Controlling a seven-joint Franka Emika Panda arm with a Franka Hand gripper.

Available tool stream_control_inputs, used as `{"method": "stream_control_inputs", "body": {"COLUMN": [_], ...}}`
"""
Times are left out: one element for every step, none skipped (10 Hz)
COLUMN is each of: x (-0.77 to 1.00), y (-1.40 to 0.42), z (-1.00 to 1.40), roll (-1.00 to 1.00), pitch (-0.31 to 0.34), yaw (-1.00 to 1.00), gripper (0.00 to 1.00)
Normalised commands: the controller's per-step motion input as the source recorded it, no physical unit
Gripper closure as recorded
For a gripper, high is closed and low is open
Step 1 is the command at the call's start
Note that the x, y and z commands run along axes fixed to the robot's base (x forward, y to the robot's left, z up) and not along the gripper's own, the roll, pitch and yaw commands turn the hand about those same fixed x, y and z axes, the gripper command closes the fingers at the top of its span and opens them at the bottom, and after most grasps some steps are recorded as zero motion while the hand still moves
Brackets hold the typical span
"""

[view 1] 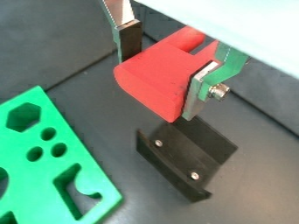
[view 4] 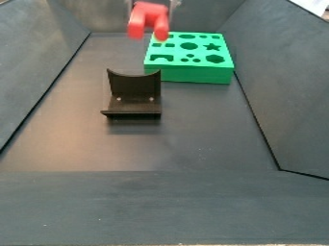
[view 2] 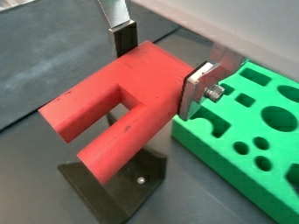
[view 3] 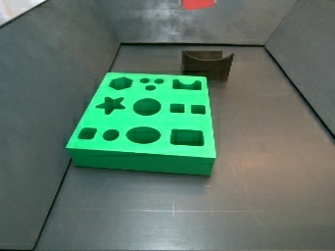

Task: Pick up the square-circle object. Move up. Rotate the square-circle object. Place the square-circle object on the fixture. Regrasp the square-circle object. Move to above the board. Insert the square-circle object.
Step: Place the square-circle object on the fixture.

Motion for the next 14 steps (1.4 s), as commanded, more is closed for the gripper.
{"method": "stream_control_inputs", "body": {"x": [0.57, 0.49, 0.35, 0.26, 0.13, 0.08, 0.04, 0.06, 0.07, 0.08, 0.08, 0.06, 0.12, 0.13], "y": [0.27, 0.16, 0.1, 0.08, 0.06, 0.06, 0.05, 0.04, 0.04, 0.05, 0.04, 0.03, 0.13, 0.14], "z": [-0.08, -0.05, -0.03, -0.03, -0.02, -0.01, 0.0, -0.01, -0.01, -0.01, -0.01, 0.0, -1.0, -1.0], "roll": [-1.0, -1.0, -1.0, -1.0, -1.0, -1.0, -1.0, -0.92, -0.68, -0.56, -0.34, -0.23, -1.0, -1.0], "pitch": [0.108, 0.121, 0.141, 0.151, 0.163, 0.166, 0.152, 0.143, 0.12, 0.108, 0.077, 0.051, 0.183, 0.166], "yaw": [0.01, 0.0, -0.01, -0.03, -0.05, -0.06, -0.1, -0.12, -0.13, -0.13, -0.13, -0.12, -0.08, -0.09], "gripper": [1.0, 1.0, 1.0, 1.0, 1.0, 1.0, 1.0, 1.0, 1.0, 1.0, 1.0, 1.0, 1.0, 1.0]}}
